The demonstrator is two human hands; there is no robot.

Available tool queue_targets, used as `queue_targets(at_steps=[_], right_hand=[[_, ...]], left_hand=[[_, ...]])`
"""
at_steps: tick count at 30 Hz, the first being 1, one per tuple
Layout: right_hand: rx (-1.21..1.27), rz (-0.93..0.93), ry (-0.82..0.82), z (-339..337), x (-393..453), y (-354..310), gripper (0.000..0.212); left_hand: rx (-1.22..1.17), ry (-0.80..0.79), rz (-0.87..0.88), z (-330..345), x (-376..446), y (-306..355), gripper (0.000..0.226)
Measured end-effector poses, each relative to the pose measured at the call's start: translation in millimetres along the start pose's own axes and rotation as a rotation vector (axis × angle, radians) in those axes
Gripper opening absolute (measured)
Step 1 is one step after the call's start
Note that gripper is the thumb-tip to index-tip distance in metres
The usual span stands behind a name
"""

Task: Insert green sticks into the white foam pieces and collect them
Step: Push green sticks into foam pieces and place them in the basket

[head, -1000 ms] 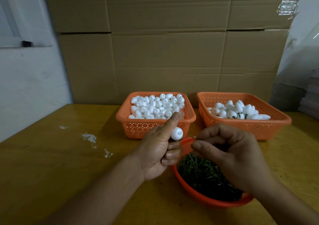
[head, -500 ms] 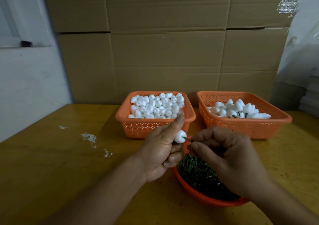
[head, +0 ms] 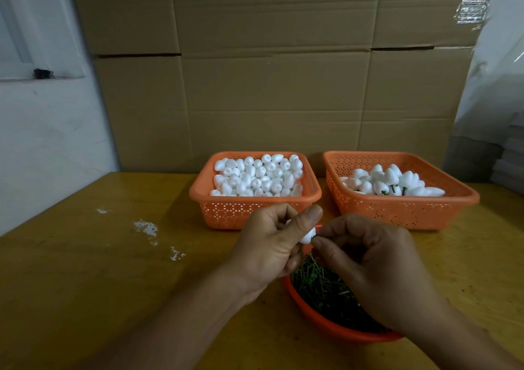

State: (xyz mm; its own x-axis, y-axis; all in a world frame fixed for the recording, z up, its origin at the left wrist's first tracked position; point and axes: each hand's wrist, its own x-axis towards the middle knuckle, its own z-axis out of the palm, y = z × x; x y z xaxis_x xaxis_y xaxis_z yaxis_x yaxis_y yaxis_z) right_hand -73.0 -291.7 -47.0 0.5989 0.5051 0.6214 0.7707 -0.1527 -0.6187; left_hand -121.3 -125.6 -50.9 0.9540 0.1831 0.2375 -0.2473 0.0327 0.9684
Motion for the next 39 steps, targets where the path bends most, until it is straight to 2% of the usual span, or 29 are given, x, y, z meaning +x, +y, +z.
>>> queue_targets(at_steps=[4, 8, 12, 19, 27, 35, 39], right_hand=[[0.025, 0.050, 0.046, 1.0, 0.6, 3.4, 0.007], [0.077, 0.074, 0.072, -1.6, 2.3, 4.5, 0.024], [0.083, 0.047, 0.085, -1.1, 3.6, 5.1, 0.020], [0.121, 0.033, 0.098, 4.7, 1.1, 7.2, 0.016], [0.209, -0.057, 0.078, 7.0, 1.6, 3.6, 0.009], [0.302, 0.039, 0.058, 3.3, 4.0, 3.6, 0.012], [0.250, 0.105, 0.136, -1.8, 7.5, 5.7, 0.022]], left_hand=[[-0.061, -0.045, 0.037, 0.6, -0.1, 2.1, 0.032], [-0.124, -0.095, 0.041, 0.6, -0.6, 3.1, 0.013], [-0.088, -0.086, 0.065, 0.4, -1.5, 2.5, 0.009], [0.047, -0.065, 0.142, 1.0, -2.0, 1.4, 0.017], [0.084, -0.044, 0.165, 2.6, -2.3, 0.1, 0.025], [0.080, -0.046, 0.127, 4.4, -2.0, -1.1, 0.030], [0.095, -0.022, 0.160, 5.2, -3.7, -1.6, 0.037]])
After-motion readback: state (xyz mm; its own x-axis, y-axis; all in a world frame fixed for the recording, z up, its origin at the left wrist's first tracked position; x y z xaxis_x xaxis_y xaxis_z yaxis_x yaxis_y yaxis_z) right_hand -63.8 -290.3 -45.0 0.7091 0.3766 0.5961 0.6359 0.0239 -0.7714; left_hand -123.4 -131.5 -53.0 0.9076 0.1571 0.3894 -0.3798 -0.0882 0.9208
